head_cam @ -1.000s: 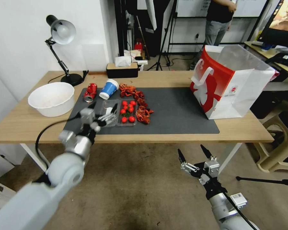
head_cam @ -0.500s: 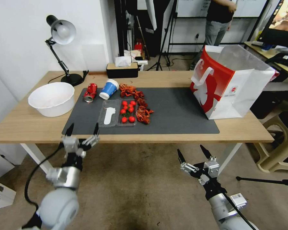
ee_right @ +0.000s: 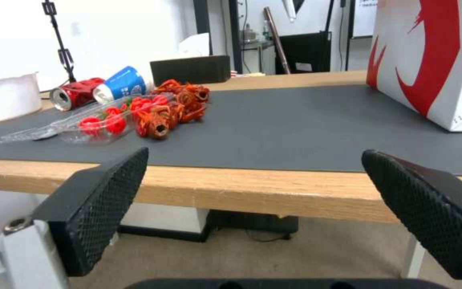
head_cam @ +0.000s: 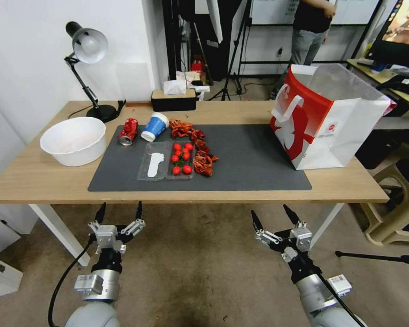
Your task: Pick up the trash from the table and place it into the takeout bag.
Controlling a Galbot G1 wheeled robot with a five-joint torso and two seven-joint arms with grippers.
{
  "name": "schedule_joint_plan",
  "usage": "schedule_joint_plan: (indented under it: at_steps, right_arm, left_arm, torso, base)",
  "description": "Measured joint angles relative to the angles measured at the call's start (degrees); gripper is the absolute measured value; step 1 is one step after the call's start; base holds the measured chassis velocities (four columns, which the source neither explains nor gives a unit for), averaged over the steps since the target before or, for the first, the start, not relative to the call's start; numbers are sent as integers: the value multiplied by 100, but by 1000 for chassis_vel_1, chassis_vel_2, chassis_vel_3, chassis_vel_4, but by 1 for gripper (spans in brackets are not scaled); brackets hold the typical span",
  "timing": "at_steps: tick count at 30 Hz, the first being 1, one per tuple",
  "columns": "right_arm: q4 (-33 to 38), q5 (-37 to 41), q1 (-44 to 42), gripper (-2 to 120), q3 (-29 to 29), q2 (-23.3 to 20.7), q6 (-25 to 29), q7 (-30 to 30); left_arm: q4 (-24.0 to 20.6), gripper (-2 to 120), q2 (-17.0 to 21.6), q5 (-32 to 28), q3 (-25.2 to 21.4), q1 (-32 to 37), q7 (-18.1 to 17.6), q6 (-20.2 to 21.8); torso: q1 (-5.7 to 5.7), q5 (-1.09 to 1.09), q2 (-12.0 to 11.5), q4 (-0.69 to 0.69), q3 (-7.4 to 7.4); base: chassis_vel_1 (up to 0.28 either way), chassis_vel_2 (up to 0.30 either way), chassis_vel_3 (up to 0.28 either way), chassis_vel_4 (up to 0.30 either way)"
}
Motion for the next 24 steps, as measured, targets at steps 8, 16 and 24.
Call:
schedule_joint_plan:
  at_steps: [8, 16, 24]
  right_arm:
    - [3, 44, 2, 100, 5, 0, 6, -14]
    - [42, 162, 11, 100, 27, -49, -20, -43]
    - [94, 218, 37, 100, 87, -150, -81, -39]
  left_arm:
    - [75, 100, -4, 82, -8, 11, 91, -69]
    - [11, 100, 503, -420, -29, -325, 176, 290]
    - [1, 100, 1706, -1976, 331, -2156, 141, 1362]
  torso:
    - [0, 0, 0, 0, 0]
    - [0, -1, 0, 2, 0]
    - [2, -1, -1, 0, 1]
  base:
    - [0, 0, 0, 0]
    - [0, 0, 0, 0]
    - [0, 0, 0, 0]
